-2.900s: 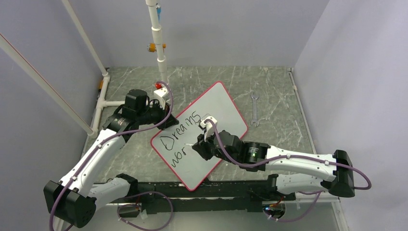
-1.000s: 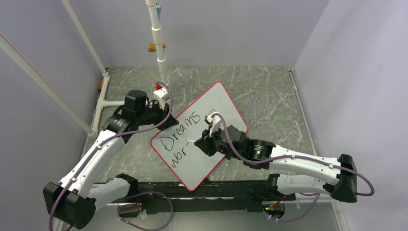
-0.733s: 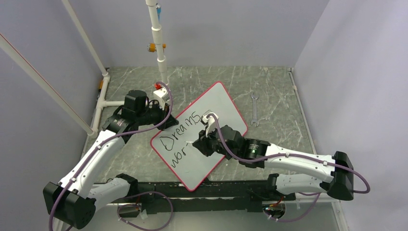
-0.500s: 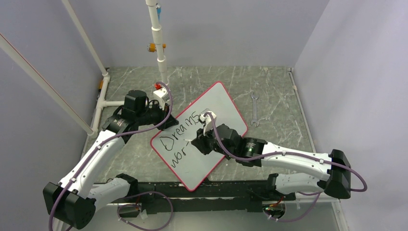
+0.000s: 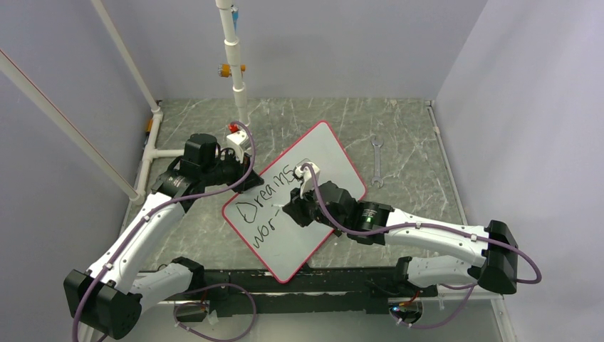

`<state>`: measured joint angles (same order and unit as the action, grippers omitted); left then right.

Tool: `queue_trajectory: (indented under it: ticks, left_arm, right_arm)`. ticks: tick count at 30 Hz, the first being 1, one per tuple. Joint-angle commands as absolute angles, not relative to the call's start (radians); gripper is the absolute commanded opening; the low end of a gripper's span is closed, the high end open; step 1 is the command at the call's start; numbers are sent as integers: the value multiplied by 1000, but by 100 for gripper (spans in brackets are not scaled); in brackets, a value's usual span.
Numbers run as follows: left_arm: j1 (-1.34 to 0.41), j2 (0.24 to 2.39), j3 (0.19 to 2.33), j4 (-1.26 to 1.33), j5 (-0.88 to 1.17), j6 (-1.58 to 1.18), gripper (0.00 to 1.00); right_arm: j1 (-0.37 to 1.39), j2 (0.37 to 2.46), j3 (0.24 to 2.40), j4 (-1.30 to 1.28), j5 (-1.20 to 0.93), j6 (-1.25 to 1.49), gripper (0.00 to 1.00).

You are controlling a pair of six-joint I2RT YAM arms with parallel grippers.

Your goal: Write a sentence on the whiteboard

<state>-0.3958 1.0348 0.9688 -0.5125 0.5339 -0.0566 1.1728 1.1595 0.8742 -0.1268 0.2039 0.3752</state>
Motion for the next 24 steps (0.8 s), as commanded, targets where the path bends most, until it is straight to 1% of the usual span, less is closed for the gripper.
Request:
queue_trajectory:
  ticks: [1, 12, 24]
  left_arm:
    - [-405, 1009, 965, -477, 532, 40, 0]
    - [-405, 1007, 965, -477, 534, 38, 0]
    - [-405, 1007, 965, -477, 535, 38, 0]
  right_arm:
    - [1166, 1150, 868, -133, 199, 380, 0]
    - [1169, 1111, 801, -188, 133, 405, 0]
    - [1169, 1074, 759, -218, 156, 429, 0]
